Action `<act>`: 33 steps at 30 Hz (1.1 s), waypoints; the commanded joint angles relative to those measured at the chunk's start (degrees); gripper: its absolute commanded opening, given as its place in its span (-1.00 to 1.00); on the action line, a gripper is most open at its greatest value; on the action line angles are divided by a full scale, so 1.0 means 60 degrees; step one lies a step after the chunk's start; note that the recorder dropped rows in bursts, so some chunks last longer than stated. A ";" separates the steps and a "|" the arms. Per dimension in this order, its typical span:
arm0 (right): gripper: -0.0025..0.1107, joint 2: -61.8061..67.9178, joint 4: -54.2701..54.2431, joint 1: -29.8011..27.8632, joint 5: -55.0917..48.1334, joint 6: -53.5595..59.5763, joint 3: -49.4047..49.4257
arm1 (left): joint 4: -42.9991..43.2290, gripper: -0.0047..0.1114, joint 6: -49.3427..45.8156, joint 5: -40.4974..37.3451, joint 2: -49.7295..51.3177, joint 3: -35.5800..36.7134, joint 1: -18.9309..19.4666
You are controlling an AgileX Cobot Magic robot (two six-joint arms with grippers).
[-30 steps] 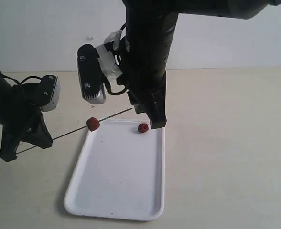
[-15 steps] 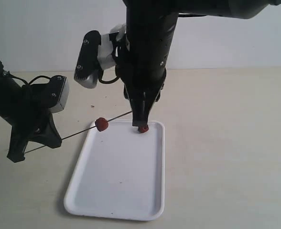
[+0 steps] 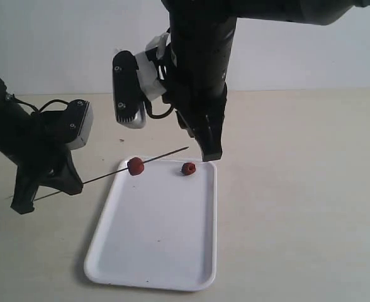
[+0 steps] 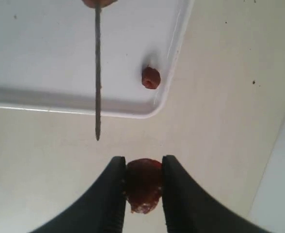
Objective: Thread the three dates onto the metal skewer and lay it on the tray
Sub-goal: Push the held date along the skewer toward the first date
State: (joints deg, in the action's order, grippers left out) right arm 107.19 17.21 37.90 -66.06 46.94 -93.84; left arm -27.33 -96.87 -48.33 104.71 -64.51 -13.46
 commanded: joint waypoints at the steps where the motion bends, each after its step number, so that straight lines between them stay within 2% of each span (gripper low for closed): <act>1: -0.49 -0.0080 0.0018 0.0023 -0.0166 0.0466 -0.0040 | -0.0044 -0.92 0.0255 0.0255 -0.0017 -0.0018 -0.0027; 11: -0.49 -0.0080 -0.0457 0.0124 -0.0165 0.1359 -0.0040 | -0.0044 -0.92 0.0974 0.0656 -0.0001 -0.0019 -0.0027; 33: -0.49 -0.0063 0.0156 0.0235 -0.0204 0.1311 -0.0040 | -0.0044 -0.92 0.0256 0.0346 -0.0087 -0.0019 -0.0027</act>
State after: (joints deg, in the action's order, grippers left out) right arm 107.19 16.94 39.25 -67.01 55.89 -93.84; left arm -27.21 -94.32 -45.62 104.71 -64.51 -13.46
